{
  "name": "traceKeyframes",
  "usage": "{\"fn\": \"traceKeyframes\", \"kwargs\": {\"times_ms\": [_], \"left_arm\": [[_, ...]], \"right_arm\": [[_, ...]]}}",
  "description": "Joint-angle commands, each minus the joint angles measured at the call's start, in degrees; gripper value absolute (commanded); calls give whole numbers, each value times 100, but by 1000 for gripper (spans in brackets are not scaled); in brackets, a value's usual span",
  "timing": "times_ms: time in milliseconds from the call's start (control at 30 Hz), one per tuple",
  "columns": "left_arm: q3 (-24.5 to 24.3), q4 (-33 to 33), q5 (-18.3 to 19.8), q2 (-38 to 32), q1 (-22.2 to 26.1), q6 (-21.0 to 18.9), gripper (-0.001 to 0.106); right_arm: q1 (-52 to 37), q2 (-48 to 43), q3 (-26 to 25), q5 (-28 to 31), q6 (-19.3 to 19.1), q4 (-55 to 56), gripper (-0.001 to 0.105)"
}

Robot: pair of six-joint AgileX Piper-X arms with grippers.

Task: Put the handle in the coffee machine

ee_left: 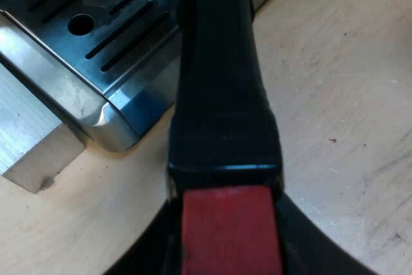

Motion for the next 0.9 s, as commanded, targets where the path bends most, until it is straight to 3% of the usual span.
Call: {"fn": "traceKeyframes", "kwargs": {"times_ms": [33,900], "left_arm": [[-89,-193,230,-57,14,34,0],[-89,-201,230,-57,14,34,0]], "right_arm": [[14,-14,41,268,-35,-237,90],[14,27,39,385,-35,-324,90]]}}
